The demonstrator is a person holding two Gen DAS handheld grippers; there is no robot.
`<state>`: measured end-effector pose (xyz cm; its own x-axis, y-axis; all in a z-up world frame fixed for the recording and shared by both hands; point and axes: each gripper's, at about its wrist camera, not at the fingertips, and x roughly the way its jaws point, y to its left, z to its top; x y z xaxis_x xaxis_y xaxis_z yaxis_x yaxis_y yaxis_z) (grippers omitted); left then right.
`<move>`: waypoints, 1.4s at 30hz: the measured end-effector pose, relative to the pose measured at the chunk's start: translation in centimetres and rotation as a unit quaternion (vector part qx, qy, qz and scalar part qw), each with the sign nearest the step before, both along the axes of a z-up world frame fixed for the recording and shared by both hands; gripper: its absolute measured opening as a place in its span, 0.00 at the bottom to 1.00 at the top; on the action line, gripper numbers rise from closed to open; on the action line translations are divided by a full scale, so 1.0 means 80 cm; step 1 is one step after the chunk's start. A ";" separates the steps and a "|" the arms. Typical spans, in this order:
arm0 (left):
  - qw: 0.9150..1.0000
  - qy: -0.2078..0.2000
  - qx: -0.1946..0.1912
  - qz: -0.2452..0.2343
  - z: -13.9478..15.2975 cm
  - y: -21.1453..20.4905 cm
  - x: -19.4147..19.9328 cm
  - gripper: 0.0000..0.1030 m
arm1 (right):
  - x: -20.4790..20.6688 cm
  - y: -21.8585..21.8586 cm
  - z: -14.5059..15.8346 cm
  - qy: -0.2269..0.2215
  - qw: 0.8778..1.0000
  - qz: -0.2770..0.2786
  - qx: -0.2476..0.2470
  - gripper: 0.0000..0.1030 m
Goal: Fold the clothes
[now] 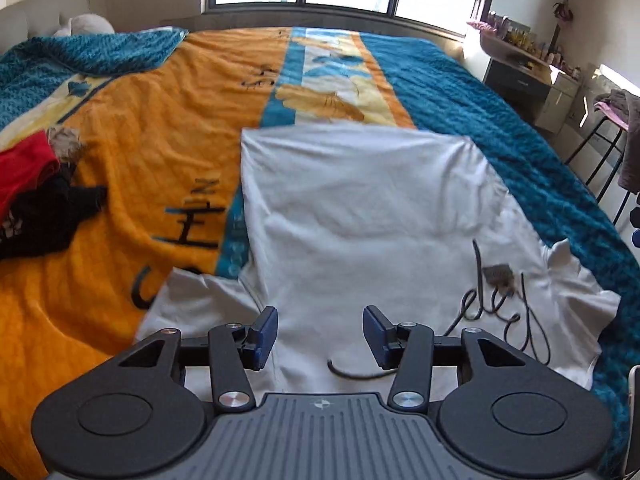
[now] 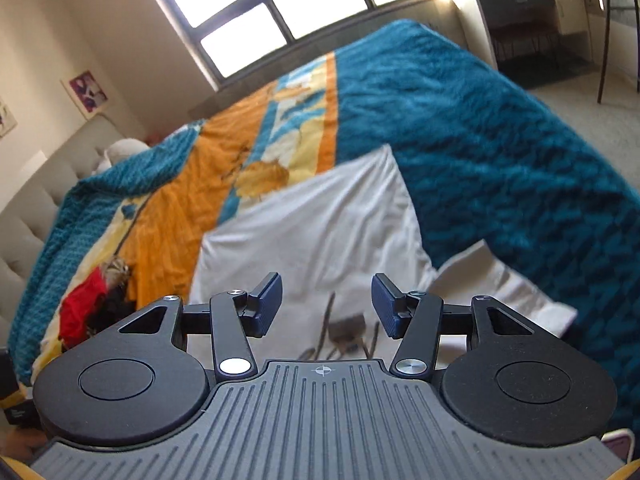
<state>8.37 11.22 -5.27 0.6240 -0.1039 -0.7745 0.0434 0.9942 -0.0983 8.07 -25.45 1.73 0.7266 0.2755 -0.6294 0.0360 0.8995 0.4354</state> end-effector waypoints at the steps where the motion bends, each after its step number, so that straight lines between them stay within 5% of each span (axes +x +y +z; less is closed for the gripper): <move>1: 1.000 0.012 -0.001 0.012 -0.025 -0.006 0.000 0.22 | 0.007 0.003 -0.031 0.024 1.000 -0.002 0.002 0.47; 2: 1.000 0.014 -0.001 0.022 -0.039 -0.012 0.002 0.05 | 0.014 0.006 -0.063 0.047 0.999 -0.004 0.004 0.22; 3: 0.999 0.011 0.000 0.031 -0.049 -0.017 0.004 0.05 | 0.022 0.009 -0.087 0.058 0.998 -0.006 0.000 0.03; 5: 0.999 0.003 0.000 0.040 -0.063 -0.029 0.010 0.06 | 0.037 0.017 -0.128 0.064 0.998 -0.012 -0.008 0.03; 9: 0.999 -0.003 0.016 0.027 -0.077 -0.047 0.032 0.08 | 0.071 0.036 -0.170 0.044 0.997 0.029 0.060 0.04; 11: 0.998 0.011 0.040 0.036 -0.088 -0.045 0.041 0.09 | 0.090 0.037 -0.189 0.073 0.993 0.025 0.086 0.04; 13: 0.994 0.019 0.092 0.053 -0.094 -0.037 0.039 0.09 | 0.091 0.021 -0.195 0.086 0.995 -0.022 0.044 0.02; 15: 0.992 0.028 0.103 0.068 -0.090 -0.022 0.030 0.09 | 0.084 -0.002 -0.194 0.082 0.993 -0.079 -0.006 0.00; 17: 0.992 0.033 0.100 0.076 -0.080 -0.012 0.020 0.09 | 0.068 -0.032 -0.181 0.082 0.991 -0.106 0.012 0.01; 22: 0.997 0.006 0.064 0.039 -0.038 -0.037 -0.018 0.19 | 0.012 -0.089 -0.133 0.049 0.987 -0.143 0.057 0.19; 24: 0.999 -0.006 0.045 0.018 -0.025 -0.054 -0.034 0.24 | -0.012 -0.111 -0.115 0.038 0.984 -0.163 0.059 0.49; 25: 0.999 -0.010 0.035 0.009 -0.022 -0.063 -0.040 0.27 | -0.022 -0.123 -0.107 0.038 0.982 -0.177 0.058 0.49; 32: 0.999 0.001 0.029 -0.023 -0.032 -0.108 -0.068 0.37 | -0.022 -0.190 -0.134 0.119 0.961 -0.233 0.088 0.44; 37: 0.999 0.011 0.025 -0.029 -0.036 -0.113 -0.078 0.40 | -0.017 -0.211 -0.168 0.123 0.946 -0.258 0.154 0.43; 39: 0.999 0.010 0.026 -0.025 -0.035 -0.111 -0.079 0.40 | -0.017 -0.219 -0.182 0.120 0.936 -0.272 0.190 0.13; 42: 1.000 0.004 0.023 -0.020 -0.031 -0.106 -0.080 0.41 | -0.018 -0.221 -0.186 0.097 0.935 -0.283 0.191 0.05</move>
